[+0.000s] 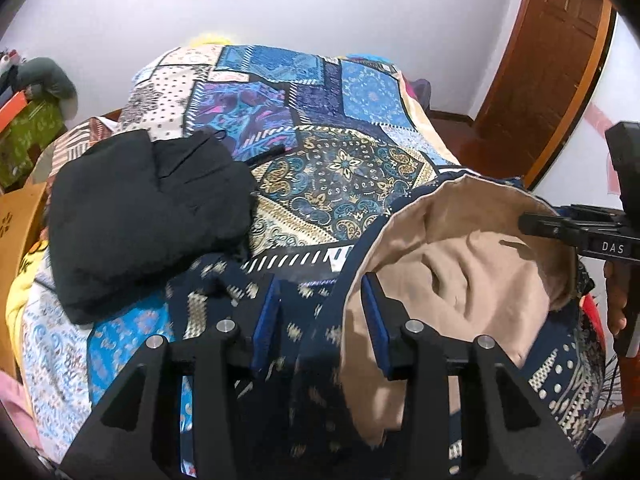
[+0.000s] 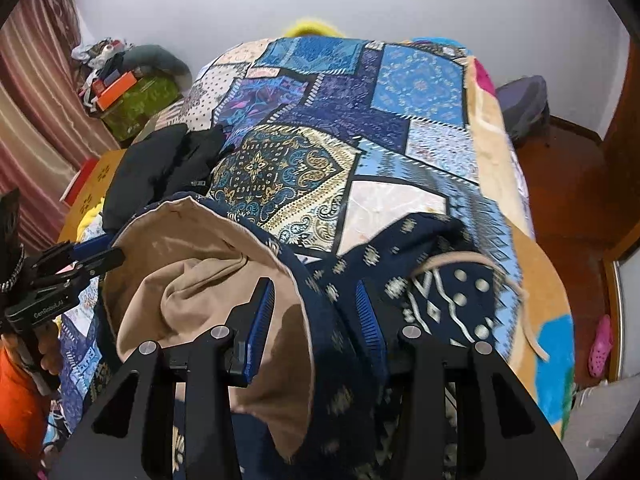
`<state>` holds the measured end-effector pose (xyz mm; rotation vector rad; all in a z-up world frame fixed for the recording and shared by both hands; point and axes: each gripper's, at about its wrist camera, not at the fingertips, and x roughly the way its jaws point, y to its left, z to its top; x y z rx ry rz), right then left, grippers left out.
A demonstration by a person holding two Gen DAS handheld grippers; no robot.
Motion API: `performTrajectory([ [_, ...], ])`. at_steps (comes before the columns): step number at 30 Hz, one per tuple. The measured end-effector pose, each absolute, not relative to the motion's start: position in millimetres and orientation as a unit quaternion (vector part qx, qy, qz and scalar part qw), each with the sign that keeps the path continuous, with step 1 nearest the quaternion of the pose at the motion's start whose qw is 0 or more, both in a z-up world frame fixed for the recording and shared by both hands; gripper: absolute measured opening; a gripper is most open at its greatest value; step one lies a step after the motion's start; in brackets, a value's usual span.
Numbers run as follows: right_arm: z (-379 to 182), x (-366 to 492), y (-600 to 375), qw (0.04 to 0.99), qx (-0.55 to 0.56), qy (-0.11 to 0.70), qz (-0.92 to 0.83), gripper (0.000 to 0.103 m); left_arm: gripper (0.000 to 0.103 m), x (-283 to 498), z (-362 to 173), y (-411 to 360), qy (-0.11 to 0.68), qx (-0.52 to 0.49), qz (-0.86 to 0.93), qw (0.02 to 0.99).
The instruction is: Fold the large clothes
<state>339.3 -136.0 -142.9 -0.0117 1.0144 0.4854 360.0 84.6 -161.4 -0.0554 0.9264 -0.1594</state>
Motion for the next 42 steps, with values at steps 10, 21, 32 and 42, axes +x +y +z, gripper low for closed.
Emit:
performTrajectory([
  [10, -157.5, 348.7, -113.2, 0.831, -0.026, 0.493, 0.255, 0.037, 0.03, 377.4, -183.0, 77.1, 0.468, -0.044, -0.096, 0.877],
  [21, -123.9, 317.8, -120.1, 0.845, -0.005, 0.465, 0.264, 0.007, 0.007, 340.0, -147.3, 77.6, 0.451, -0.079, -0.112, 0.882],
  [32, -99.7, 255.2, -137.5, 0.856, 0.004, 0.447, 0.26, 0.006, 0.007, 260.6, -114.7, 63.1, 0.443, -0.067, -0.133, 0.884],
  [42, -125.1, 212.4, -143.7, 0.837, -0.027, 0.487, 0.249, 0.01, 0.022, 205.6, -150.0, 52.8, 0.492, -0.053, -0.12, 0.861],
])
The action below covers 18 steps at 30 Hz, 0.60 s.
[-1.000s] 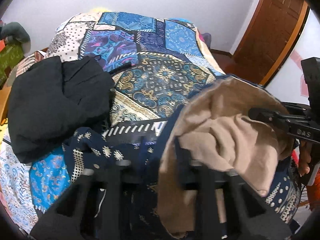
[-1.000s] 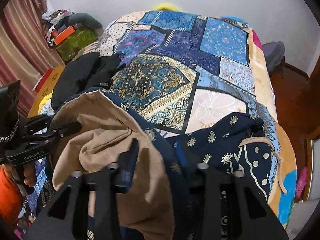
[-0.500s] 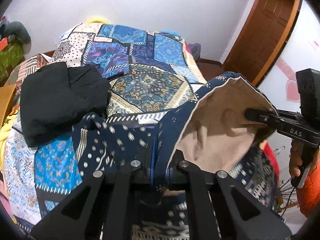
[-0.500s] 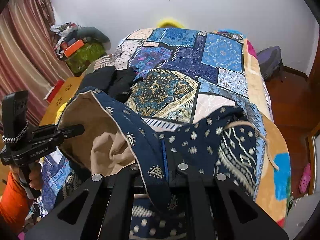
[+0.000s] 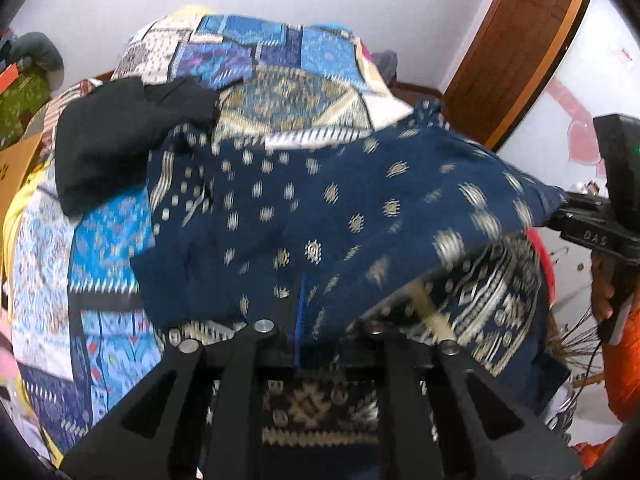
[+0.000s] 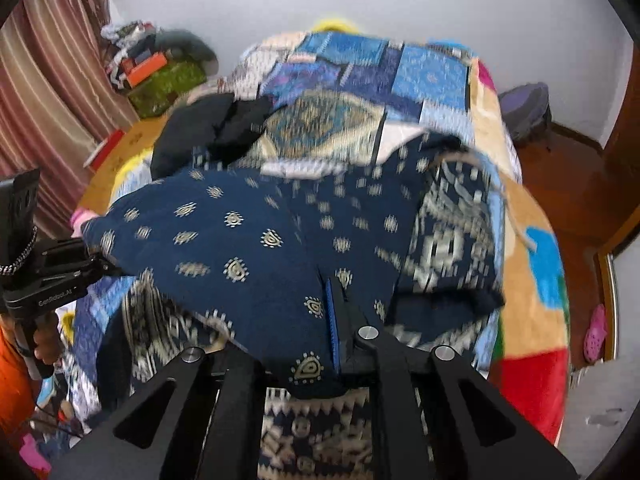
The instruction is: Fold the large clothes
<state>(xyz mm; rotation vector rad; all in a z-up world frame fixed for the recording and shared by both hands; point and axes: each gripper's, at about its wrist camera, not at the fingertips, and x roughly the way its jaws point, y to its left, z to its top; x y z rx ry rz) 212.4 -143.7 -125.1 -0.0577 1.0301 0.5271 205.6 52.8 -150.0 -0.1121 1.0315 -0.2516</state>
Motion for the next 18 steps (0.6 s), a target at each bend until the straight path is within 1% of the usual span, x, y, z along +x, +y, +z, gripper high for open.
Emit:
performTrajectory([
  [1, -127.5, 210.3, -143.9, 0.832, -0.028, 0.494, 0.25, 0.01, 0.036, 202.2, -153.0, 52.8, 0.496, -0.055, -0.118, 0.859],
  [2, -129.5, 208.6, -144.4, 0.829, -0.03, 0.499, 0.251, 0.012, 0.043, 196.6, -156.6, 53.7, 0.5, -0.058, -0.116, 0.856],
  [3, -131.6, 207.0, -144.6, 0.825, -0.033, 0.505, 0.251, 0.017, 0.051, 192.3, -158.8, 54.3, 0.501, -0.06, -0.115, 0.855],
  [4, -133.0, 203.3, -145.6, 0.821, -0.034, 0.511, 0.252, 0.021, 0.055, 188.5, -160.7, 55.2, 0.504, -0.06, -0.113, 0.854],
  [6, -133.3, 197.6, -147.4, 0.814, -0.029, 0.518, 0.26, 0.039, 0.055, 180.4, -161.9, 57.8, 0.509, -0.059, -0.108, 0.852],
  [8, -130.2, 191.6, -150.4, 0.812, -0.017, 0.518, 0.269, 0.047, 0.055, 173.0, -158.3, 60.9, 0.507, -0.06, -0.109, 0.853],
  [11, -121.7, 184.4, -153.1, 0.816, -0.02, 0.51, 0.27, 0.047, 0.056, 163.9, -143.4, 66.6, 0.491, -0.057, -0.109, 0.863],
  [17, -92.9, 184.8, -157.0, 0.834, -0.015, 0.478, 0.274, 0.047, 0.067, 162.5, -97.8, 81.9, 0.43, -0.056, -0.096, 0.896],
  [18, -88.9, 185.3, -156.6, 0.837, -0.013, 0.472, 0.276, 0.047, 0.07, 166.6, -91.2, 85.3, 0.419, -0.059, -0.093, 0.901],
])
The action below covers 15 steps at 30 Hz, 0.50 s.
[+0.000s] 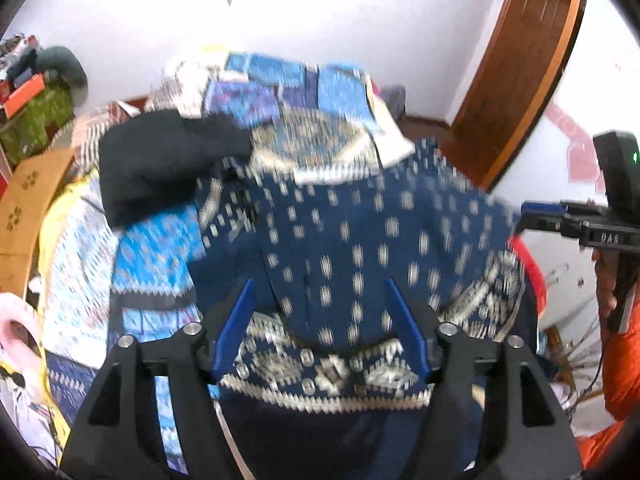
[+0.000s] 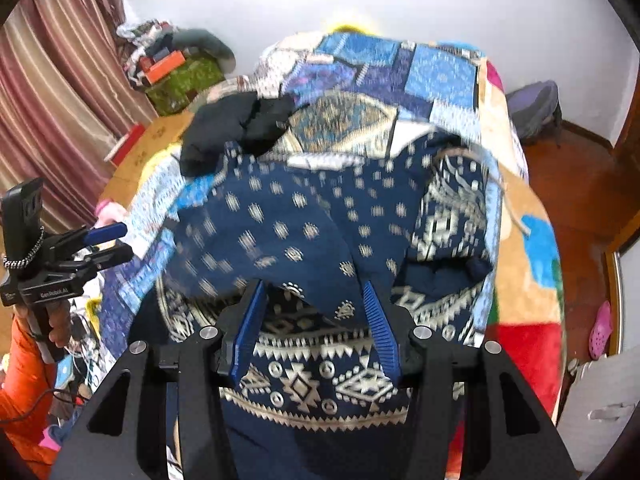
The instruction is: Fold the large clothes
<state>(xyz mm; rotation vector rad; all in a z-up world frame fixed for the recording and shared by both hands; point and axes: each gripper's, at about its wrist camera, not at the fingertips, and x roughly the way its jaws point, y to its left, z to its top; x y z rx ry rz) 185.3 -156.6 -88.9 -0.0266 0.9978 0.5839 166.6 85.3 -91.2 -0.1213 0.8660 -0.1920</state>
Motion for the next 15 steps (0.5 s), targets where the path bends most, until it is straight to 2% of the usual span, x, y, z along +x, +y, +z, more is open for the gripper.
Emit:
performTrajectory([
  [2, -79.4, 190.1, -155.5, 0.846, -0.007, 0.456, 0.277, 0.049, 0.075, 177.3, -81.8, 91.4, 0.402, -0.057, -0.076, 0.911],
  [7, -69.2, 209.5, -148.9, 0.856, 0.011, 0.434, 0.28, 0.05, 0.075, 212.8, -84.0, 96.8, 0.399, -0.067, -0.061, 0.913],
  [15, -113.0, 251.3, -129.6, 0.845, 0.009, 0.477, 0.241, 0.05, 0.075, 270.2, -146.1, 84.2, 0.459, -0.1, -0.064, 0.88],
])
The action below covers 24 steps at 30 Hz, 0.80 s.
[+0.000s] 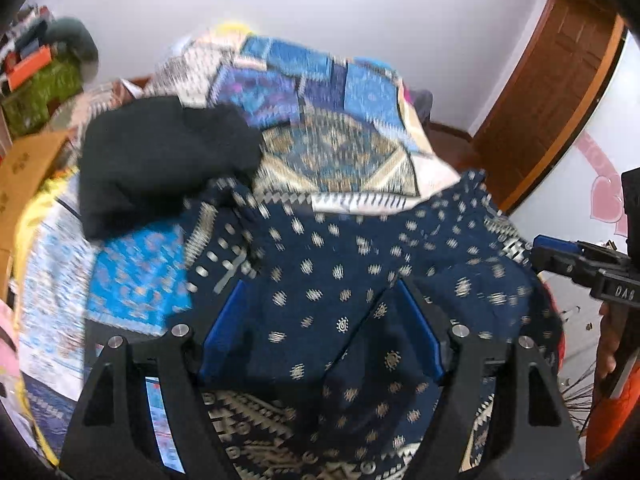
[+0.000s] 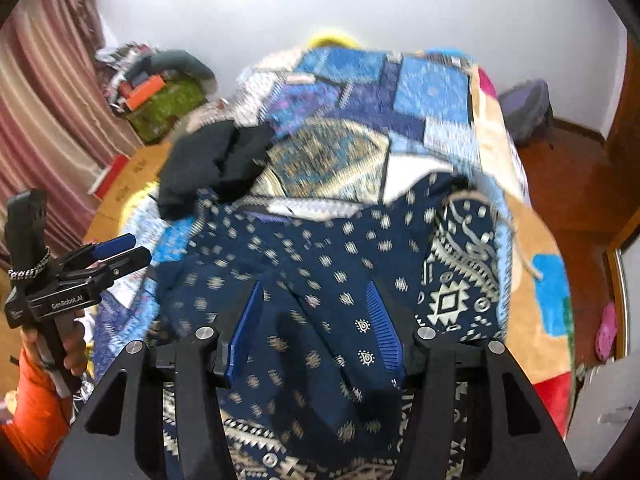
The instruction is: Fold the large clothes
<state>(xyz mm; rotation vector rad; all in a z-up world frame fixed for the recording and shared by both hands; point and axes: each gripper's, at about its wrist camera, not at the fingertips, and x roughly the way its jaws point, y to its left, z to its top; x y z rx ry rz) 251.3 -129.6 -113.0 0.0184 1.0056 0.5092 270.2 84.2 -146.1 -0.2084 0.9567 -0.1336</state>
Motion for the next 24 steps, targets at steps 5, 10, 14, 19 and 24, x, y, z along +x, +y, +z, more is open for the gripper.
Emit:
performTrajectory([
  [5, -145.1, 251.1, -127.9, 0.828, -0.011, 0.511, 0.229, 0.05, 0.075, 269.5, -185.7, 64.1, 0.499, -0.089, -0.079, 0.858],
  [10, -154.5, 233.6, -132.2, 0.836, -0.032, 0.498, 0.229, 0.057, 0.079, 255.8, -213.3, 46.2, 0.515, -0.054, -0.076, 0.852],
  [14, -152.0, 223.5, -129.3, 0.839, -0.058, 0.492, 0.226, 0.06, 0.08, 245.6, -205.8, 34.2, 0.505, -0.01, -0.066, 0.861],
  [19, -137.7, 225.2, -134.2, 0.839, -0.055, 0.491, 0.229, 0.06, 0.08, 238.2, -180.4, 42.0, 0.481, 0.0, -0.061, 0.875],
  [24, -111.6, 234.4, -155.7, 0.858, -0.031, 0.464, 0.216, 0.06, 0.081, 233.4, -147.6, 76.9, 0.447, -0.036, -0.028, 0.893],
])
